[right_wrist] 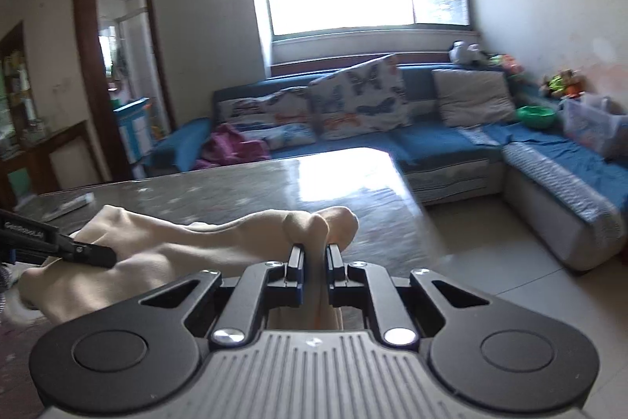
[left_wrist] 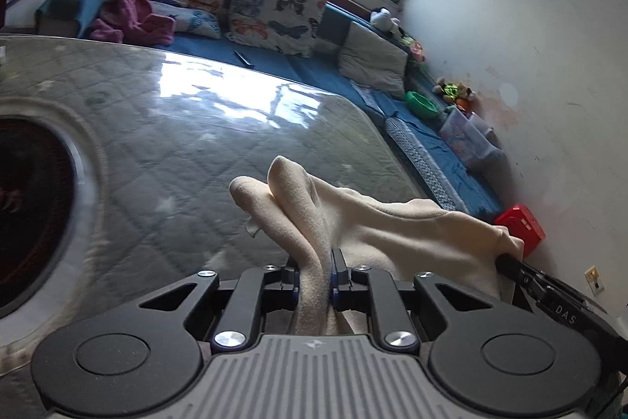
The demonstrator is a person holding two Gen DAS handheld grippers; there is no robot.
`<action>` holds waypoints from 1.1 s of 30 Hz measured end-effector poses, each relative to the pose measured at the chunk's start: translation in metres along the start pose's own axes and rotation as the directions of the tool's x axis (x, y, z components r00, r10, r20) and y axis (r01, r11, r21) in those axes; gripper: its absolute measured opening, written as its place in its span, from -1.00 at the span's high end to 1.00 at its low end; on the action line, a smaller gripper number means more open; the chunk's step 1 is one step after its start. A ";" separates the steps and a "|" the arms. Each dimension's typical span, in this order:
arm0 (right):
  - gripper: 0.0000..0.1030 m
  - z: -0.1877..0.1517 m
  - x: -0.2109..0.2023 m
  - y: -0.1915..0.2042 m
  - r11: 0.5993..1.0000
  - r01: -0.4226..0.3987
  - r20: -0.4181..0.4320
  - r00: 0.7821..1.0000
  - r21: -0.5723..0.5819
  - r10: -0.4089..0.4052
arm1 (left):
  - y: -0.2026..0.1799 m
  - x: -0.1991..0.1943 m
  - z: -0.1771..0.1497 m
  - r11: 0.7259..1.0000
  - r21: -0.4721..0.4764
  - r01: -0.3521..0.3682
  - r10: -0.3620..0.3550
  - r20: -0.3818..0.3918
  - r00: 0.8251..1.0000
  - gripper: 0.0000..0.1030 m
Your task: Fold clothes
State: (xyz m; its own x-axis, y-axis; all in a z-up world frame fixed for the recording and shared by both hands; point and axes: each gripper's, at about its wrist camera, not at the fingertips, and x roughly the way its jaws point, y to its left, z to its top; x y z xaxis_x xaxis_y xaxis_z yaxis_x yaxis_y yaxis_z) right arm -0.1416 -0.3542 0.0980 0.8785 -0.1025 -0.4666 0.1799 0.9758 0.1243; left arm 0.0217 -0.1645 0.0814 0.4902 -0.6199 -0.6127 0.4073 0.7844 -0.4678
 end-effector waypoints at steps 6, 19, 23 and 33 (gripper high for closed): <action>0.81 0.011 0.010 -0.036 0.996 0.091 -0.023 0.996 -0.014 -0.092 | -0.030 0.041 0.001 0.999 0.041 0.032 -0.029 -0.054 0.998 0.71; 0.72 -0.031 0.073 -0.076 0.981 0.194 -0.179 0.966 0.010 -0.189 | -0.029 0.091 -0.023 0.996 0.078 -0.042 0.056 -0.180 0.982 0.33; 0.67 -0.029 0.072 -0.075 0.970 0.243 -0.159 0.957 -0.009 -0.241 | -0.024 0.080 -0.017 0.991 0.107 -0.086 0.100 -0.139 0.985 0.23; 0.67 -0.015 0.089 -0.048 0.994 0.108 -0.159 0.981 -0.002 -0.107 | -0.037 0.092 0.012 0.993 0.102 -0.053 0.063 -0.098 0.993 0.33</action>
State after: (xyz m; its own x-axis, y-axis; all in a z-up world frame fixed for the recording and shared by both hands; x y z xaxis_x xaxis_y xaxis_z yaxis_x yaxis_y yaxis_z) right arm -0.0785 -0.4077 0.0368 0.7725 -0.1738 -0.6107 0.2723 0.9596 0.0713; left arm 0.0611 -0.2505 0.0499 0.4374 -0.5641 -0.7004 0.4569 0.8102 -0.3672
